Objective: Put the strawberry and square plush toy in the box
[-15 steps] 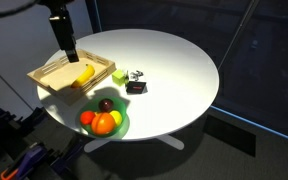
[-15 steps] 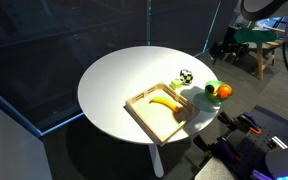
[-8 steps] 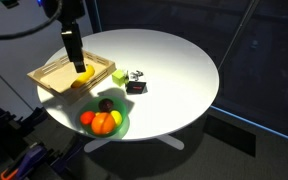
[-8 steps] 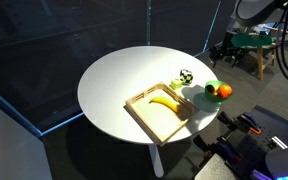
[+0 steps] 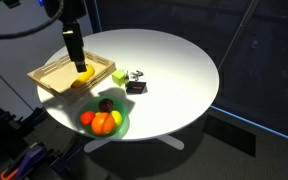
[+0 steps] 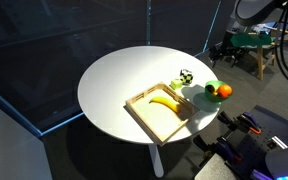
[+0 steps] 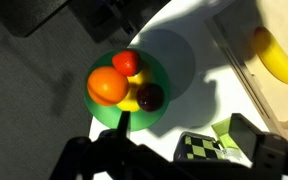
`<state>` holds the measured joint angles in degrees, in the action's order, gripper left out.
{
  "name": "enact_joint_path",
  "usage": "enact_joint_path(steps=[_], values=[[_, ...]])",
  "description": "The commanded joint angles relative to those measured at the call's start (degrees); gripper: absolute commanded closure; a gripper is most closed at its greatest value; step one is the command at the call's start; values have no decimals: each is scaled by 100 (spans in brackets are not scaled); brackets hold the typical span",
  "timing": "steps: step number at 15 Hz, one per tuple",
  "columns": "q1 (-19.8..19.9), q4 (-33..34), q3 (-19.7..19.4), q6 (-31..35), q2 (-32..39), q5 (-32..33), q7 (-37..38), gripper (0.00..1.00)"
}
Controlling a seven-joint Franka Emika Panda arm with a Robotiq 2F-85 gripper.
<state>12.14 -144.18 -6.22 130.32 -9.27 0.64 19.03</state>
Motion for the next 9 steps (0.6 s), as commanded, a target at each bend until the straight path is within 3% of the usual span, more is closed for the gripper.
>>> enact_joint_path(steps=[1, 9], values=[[-28, -41, -49, 74, 8, 50, 78, 0], [100, -470, -196, 432, 72, 144, 523, 0]])
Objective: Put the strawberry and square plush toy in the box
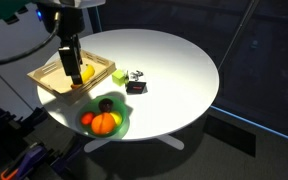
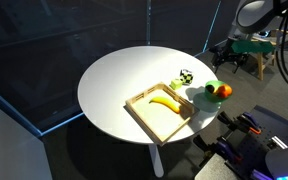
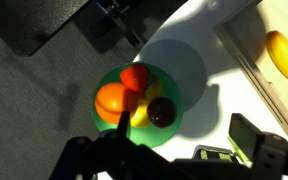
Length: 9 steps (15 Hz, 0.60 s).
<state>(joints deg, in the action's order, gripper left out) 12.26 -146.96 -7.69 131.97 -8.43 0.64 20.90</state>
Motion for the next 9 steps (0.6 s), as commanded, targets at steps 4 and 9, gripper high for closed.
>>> enact_joint_path(steps=[4, 9], values=[[202, -419, -118, 771, 133, 293, 775, 0], [256, -494, -223, 1307, 559, 344, 1046, 0]])
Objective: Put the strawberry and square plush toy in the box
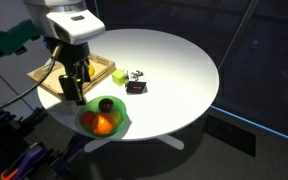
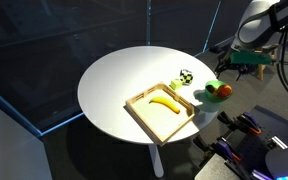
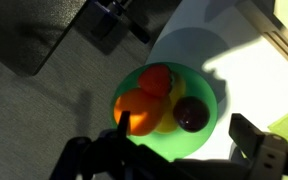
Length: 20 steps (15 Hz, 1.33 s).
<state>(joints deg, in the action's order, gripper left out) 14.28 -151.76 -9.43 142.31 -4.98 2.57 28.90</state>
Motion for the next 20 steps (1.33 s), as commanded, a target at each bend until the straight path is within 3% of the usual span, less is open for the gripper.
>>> enact_joint_path(steps=[1, 11, 20], values=[[43, -4, -75, 343, 308, 181, 287, 0], [-180, -6, -282, 853, 949, 379, 370, 0], [-521, -127, -447, 1104, 1082, 682, 633, 0]])
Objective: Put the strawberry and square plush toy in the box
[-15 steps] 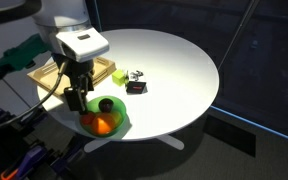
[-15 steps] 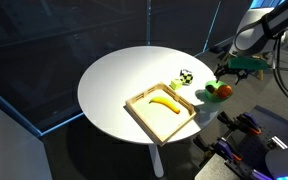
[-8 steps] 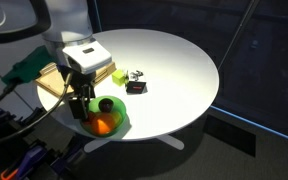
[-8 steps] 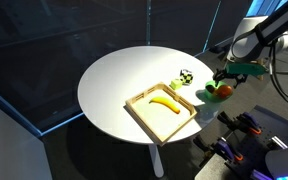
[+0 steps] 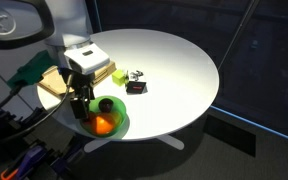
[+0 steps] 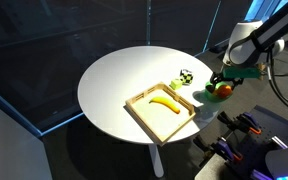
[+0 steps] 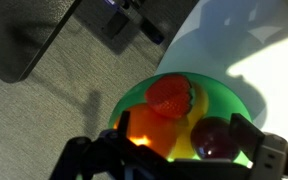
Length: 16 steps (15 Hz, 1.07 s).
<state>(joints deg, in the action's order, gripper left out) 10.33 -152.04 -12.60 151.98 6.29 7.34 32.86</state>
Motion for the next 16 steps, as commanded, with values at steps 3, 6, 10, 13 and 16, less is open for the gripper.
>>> enact_joint_path(steps=[3, 6, 10, 13, 16], values=[[-170, -140, -158, 149, -43, 204, 294, 0], [-188, -170, -179, 197, -28, 223, 295, 0], [-215, -187, -207, 303, 28, 230, 282, 0], [-243, -185, -233, 377, 92, 241, 275, 0], [-279, -183, -264, 435, 158, 237, 268, 0]])
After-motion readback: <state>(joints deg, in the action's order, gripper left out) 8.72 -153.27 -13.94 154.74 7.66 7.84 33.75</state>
